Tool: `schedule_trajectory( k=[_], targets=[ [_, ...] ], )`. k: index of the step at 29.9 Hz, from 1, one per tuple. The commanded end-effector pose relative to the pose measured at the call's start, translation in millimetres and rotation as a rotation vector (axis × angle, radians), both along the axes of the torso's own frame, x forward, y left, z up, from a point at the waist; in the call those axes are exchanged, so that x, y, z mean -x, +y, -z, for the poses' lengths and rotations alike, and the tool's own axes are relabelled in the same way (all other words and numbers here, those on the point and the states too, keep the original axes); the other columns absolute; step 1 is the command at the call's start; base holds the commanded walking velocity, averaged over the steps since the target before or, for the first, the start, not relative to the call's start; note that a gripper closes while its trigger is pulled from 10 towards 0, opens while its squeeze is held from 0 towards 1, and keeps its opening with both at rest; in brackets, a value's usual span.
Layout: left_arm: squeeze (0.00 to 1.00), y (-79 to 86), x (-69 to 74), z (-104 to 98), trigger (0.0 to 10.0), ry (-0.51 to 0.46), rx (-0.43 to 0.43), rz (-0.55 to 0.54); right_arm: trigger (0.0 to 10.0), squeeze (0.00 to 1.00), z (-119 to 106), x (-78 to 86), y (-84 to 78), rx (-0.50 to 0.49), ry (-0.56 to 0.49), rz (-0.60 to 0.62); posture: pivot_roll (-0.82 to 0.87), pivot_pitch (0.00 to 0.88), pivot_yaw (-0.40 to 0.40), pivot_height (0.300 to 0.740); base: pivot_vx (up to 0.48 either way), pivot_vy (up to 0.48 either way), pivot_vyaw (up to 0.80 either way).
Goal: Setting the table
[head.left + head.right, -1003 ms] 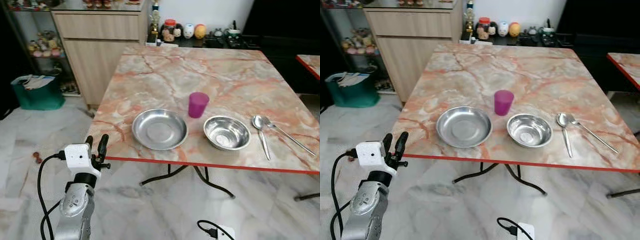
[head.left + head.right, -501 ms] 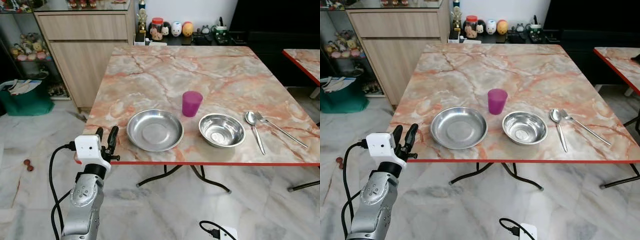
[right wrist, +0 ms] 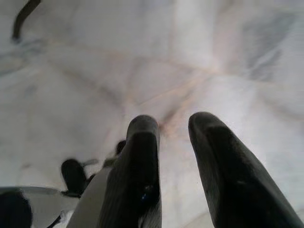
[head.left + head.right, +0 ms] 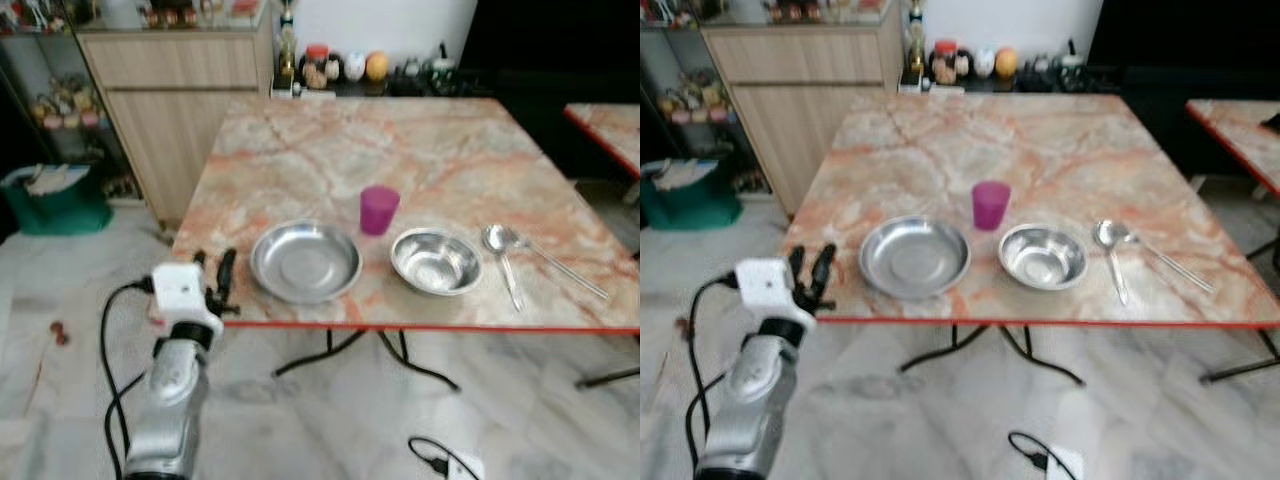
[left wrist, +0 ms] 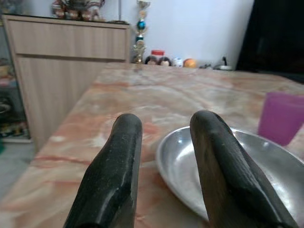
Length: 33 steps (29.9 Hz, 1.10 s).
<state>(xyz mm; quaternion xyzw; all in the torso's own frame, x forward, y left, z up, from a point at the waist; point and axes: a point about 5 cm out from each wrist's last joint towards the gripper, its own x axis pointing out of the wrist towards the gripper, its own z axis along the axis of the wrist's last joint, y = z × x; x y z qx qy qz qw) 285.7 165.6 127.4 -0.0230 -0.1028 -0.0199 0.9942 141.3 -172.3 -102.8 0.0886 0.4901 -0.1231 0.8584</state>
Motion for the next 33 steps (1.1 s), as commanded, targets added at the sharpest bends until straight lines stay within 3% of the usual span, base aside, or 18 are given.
schedule_trajectory(
  k=[1, 12, 20, 21, 22, 23, 24, 25, 33],
  targets=[
    [0.0, 3.9, 0.6, 0.0, 10.0, 0.003, -0.001, -0.018, 10.0, 0.0, 0.3, 0.3, 1.9, -0.007, 0.001, 0.009, 0.11, 0.0, -0.033, 0.74, 0.0, 0.0, 0.0],
    [0.0, 14.2, 1.5, 6.6, 10.0, 0.045, 0.028, -0.059, 10.0, 0.0, 0.4, 1.0, 0.3, -0.004, 0.004, -0.012, 0.12, 0.0, -0.045, 0.74, 0.0, 0.0, 0.0],
    [0.0, 11.2, 2.2, 13.8, 10.0, 0.075, 0.052, -0.044, 10.0, 0.0, 0.5, 1.3, 0.0, -0.002, 0.002, -0.027, 0.11, 0.0, -0.042, 0.74, 0.0, 0.0, 0.0],
    [0.0, 11.2, 2.9, 14.9, 6.4, 0.076, 0.052, -0.042, 10.0, 0.0, 0.6, 1.7, 0.2, -0.003, 0.003, -0.027, 0.1, 0.0, -0.039, 0.74, 0.0, 0.0, 0.0],
    [0.0, 11.2, 2.9, 14.9, 6.4, 0.076, 0.052, -0.042, 10.0, 0.0, 0.6, 1.7, 0.2, -0.003, 0.003, -0.027, 0.1, 0.0, -0.039, 0.74, 0.0, 0.0, 0.0],
    [0.0, 11.3, 3.1, 15.4, 2.7, 0.077, 0.052, -0.043, 10.0, 0.0, 0.7, 1.9, 0.3, -0.003, 0.003, -0.029, 0.1, 0.0, -0.039, 0.74, 0.0, 0.0, 0.0],
    [0.0, 11.3, 3.3, 16.1, 3.9, 0.082, 0.049, -0.042, 10.0, 0.0, 0.9, 2.3, 0.7, -0.002, 0.006, -0.037, 0.1, 0.0, -0.033, 0.74, 0.0, 0.0, 0.0],
    [0.0, 11.0, 2.2, 15.7, 10.0, 0.086, 0.039, -0.037, 10.0, 0.0, 1.0, 2.6, 0.9, -0.003, 0.006, -0.035, 0.1, 0.0, -0.033, 0.74, 0.0, 0.0, 0.0],
    [0.0, 11.8, -1.9, 14.7, 10.0, 0.087, 0.026, -0.047, 10.0, 0.0, 1.2, 3.0, 1.6, -0.005, 0.007, -0.036, 0.1, 0.0, -0.034, 0.74, 0.0, 0.0, 0.0]
  ],
)
